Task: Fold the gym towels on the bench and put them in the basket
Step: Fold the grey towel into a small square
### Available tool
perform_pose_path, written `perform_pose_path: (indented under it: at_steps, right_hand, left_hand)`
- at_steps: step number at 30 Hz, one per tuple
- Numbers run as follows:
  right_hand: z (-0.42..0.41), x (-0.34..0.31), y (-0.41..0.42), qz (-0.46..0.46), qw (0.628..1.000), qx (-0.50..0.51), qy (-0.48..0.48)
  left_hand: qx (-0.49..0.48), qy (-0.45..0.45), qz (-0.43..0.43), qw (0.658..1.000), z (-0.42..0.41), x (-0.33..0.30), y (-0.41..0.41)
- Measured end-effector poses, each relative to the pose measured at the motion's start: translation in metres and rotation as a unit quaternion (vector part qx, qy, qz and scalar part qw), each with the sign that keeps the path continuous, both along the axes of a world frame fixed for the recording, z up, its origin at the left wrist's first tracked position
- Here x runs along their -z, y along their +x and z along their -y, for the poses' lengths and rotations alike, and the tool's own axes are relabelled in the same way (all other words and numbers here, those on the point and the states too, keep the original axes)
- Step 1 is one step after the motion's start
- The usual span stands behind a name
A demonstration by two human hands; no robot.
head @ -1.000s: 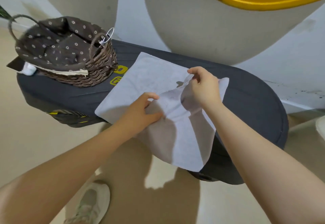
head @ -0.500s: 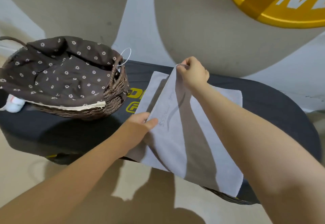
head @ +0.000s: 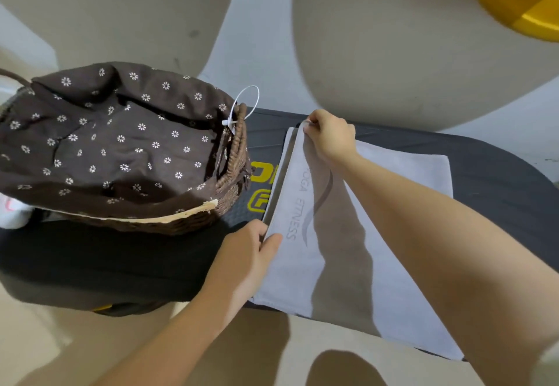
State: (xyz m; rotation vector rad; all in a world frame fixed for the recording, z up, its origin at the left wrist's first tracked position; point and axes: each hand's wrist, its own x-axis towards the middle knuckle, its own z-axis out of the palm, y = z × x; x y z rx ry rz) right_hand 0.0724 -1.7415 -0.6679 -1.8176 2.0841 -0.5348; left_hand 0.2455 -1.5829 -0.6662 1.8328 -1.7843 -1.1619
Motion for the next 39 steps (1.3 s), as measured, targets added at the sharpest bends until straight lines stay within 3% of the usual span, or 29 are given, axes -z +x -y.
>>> perform_pose_path:
  at_steps: [5,9,18,20,23,26,30,32,35,39]
  right_hand:
    - [0.01,0.004,0.014,-0.01,0.999,-0.048,0.01]
    - [0.013,0.013,0.018,-0.021,0.999,-0.005,0.029]
    - [0.017,0.018,0.021,-0.064,0.997,0.031,0.036]
    - [0.014,0.02,0.024,-0.113,0.993,0.027,0.034]
    - [-0.001,0.024,0.019,-0.219,0.973,-0.048,-0.049]
    - [-0.024,0.02,-0.002,-0.194,0.975,-0.082,-0.071]
    - [-0.065,0.013,-0.075,-0.203,0.977,-0.007,-0.071]
    - [-0.081,0.012,-0.116,-0.225,0.972,0.055,-0.027]
    - [-0.09,0.003,-0.155,-0.18,0.966,0.172,0.062]
    - [-0.082,0.005,-0.17,-0.106,0.966,0.217,0.098]
  left_hand:
    - [0.02,-0.014,0.066,0.997,-0.006,0.008,0.012]
    - [0.049,-0.072,0.157,0.984,-0.011,0.013,0.01]
    - [0.039,-0.028,0.128,0.991,-0.005,0.012,0.018]
    - [0.05,-0.037,0.179,0.982,0.0,0.009,0.021]
    - [0.091,-0.057,0.3,0.948,0.005,-0.005,0.024]
    - [0.106,-0.143,0.292,0.94,0.012,-0.013,0.012]
    - [0.174,-0.299,0.184,0.92,0.045,0.005,-0.036]
    - [0.193,-0.293,0.188,0.917,0.074,0.015,-0.065]
    - [0.191,-0.25,0.204,0.927,0.121,0.022,-0.088]
    - [0.144,-0.225,0.268,0.926,0.155,0.026,-0.092]
